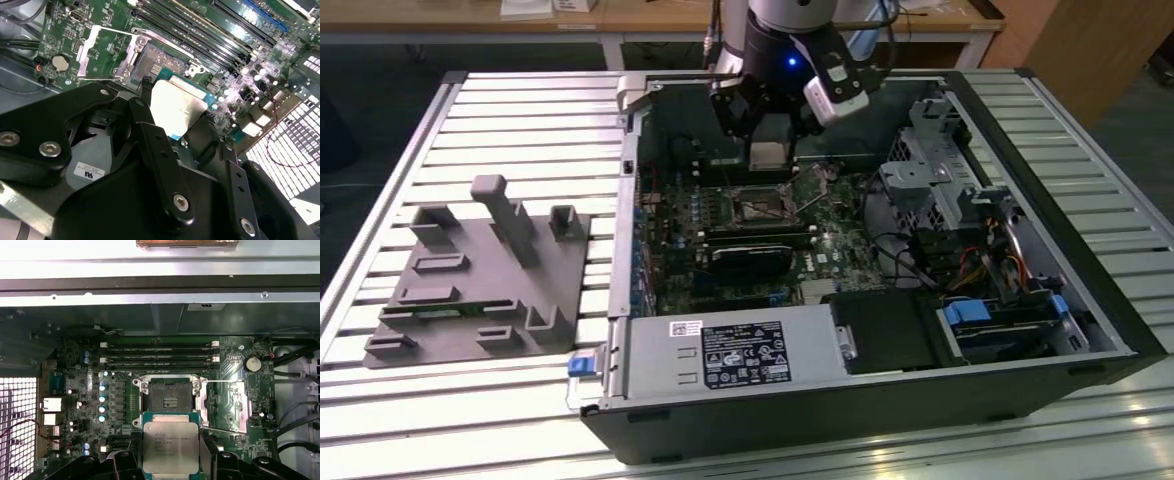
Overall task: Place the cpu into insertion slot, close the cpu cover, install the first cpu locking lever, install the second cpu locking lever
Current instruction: 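Place the cpu into insertion slot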
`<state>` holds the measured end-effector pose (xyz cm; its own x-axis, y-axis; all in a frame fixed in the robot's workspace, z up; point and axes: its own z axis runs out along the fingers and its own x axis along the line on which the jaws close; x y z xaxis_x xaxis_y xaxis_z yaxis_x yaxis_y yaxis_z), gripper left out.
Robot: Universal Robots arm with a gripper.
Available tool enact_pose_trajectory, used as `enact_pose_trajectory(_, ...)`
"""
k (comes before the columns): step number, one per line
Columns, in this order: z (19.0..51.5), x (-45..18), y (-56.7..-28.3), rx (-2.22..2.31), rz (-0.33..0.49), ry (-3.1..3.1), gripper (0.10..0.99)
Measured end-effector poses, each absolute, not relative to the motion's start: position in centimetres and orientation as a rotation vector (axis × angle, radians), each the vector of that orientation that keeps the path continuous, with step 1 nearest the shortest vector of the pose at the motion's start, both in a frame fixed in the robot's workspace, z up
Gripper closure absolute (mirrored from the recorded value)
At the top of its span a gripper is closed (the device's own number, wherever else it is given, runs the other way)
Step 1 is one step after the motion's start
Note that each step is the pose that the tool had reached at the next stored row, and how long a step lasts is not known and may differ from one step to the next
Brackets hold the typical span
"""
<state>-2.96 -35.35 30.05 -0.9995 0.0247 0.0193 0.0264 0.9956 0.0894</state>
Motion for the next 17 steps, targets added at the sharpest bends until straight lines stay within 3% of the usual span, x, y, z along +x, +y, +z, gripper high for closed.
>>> enact_pose_trajectory(17,27.5,-2.9,-35.2,-0.04,-0.14,-3.12,0.549)
